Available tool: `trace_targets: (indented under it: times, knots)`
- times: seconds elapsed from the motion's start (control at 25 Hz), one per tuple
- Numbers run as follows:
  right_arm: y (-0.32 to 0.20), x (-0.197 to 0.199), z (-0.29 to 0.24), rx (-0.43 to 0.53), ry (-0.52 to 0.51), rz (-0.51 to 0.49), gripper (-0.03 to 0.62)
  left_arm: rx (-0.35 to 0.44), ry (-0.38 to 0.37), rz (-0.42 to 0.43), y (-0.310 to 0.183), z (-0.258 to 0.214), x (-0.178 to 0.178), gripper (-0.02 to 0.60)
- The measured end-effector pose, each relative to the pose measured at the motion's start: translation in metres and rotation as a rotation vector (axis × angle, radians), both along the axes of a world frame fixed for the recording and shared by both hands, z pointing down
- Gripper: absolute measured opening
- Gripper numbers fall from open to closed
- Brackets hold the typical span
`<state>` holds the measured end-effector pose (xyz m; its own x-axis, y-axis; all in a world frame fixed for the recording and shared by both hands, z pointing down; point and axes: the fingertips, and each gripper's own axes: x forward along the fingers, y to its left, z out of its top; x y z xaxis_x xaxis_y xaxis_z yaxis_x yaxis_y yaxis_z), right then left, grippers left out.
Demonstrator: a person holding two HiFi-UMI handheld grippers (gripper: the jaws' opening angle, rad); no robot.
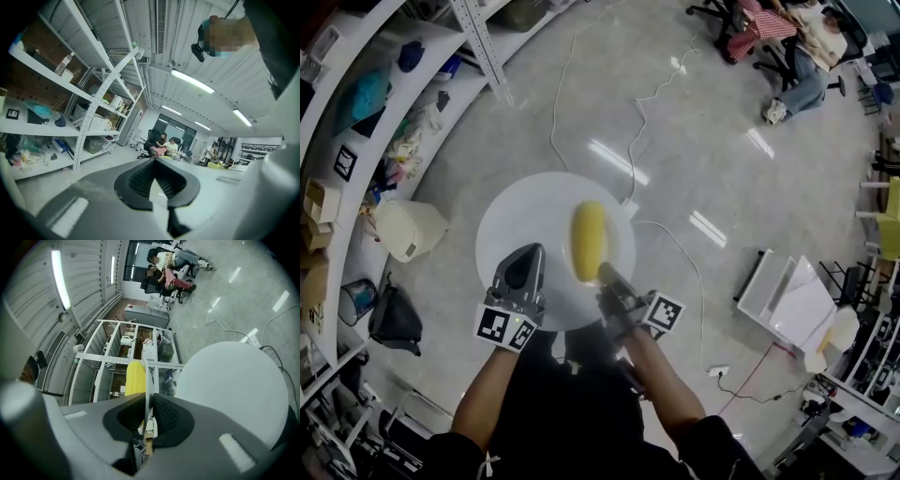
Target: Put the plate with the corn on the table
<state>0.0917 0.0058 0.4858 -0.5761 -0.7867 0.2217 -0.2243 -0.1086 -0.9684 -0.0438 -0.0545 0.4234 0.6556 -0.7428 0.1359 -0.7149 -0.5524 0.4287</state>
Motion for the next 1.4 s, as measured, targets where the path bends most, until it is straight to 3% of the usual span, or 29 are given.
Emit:
trace_targets:
  times: [1.08,1.4]
  knots:
    - [-0.051,0.003,0.1,-0.004,-0.007,-0.056,0.046,-0.059,0.015,0.027,-0.047,0.08,0.027,0.006]
    - [-0.051,0.002,0.132,-0.035,0.0,-0.069,0.046,-0.078,0.006,0.0,-0.05,0.103,0.026,0.006]
